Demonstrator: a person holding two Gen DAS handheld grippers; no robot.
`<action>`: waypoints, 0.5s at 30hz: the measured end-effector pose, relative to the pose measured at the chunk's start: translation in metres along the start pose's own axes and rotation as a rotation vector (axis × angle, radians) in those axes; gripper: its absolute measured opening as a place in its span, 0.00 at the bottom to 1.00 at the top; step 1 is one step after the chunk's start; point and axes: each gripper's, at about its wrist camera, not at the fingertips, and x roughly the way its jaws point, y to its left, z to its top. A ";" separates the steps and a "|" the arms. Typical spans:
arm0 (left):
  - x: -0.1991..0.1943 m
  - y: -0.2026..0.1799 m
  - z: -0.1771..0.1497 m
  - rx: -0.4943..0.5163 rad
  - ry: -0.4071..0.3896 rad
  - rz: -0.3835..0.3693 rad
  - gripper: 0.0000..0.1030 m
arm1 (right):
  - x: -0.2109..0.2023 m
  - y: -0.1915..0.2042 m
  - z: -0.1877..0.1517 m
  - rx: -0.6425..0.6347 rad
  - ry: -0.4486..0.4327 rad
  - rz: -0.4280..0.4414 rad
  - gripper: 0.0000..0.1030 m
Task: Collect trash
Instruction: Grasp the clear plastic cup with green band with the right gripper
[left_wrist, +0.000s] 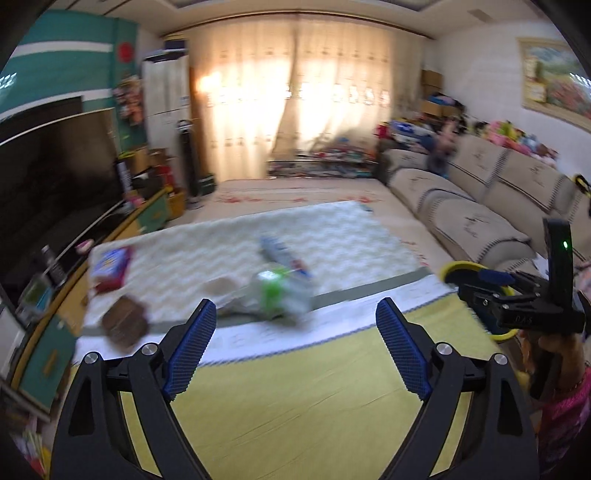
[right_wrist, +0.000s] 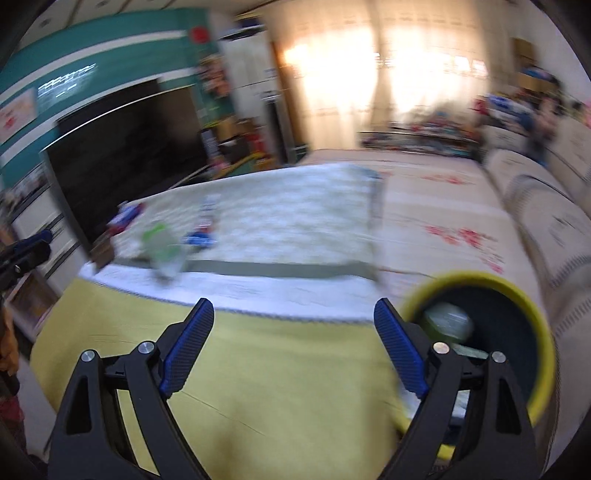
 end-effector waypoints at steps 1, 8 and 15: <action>-0.004 0.014 -0.006 -0.017 -0.001 0.016 0.85 | 0.009 0.013 0.006 -0.020 0.012 0.026 0.81; -0.019 0.057 -0.026 -0.089 -0.014 0.049 0.85 | 0.069 0.095 0.038 -0.221 0.084 0.135 0.81; -0.023 0.065 -0.036 -0.114 -0.014 0.053 0.85 | 0.126 0.130 0.055 -0.286 0.180 0.146 0.81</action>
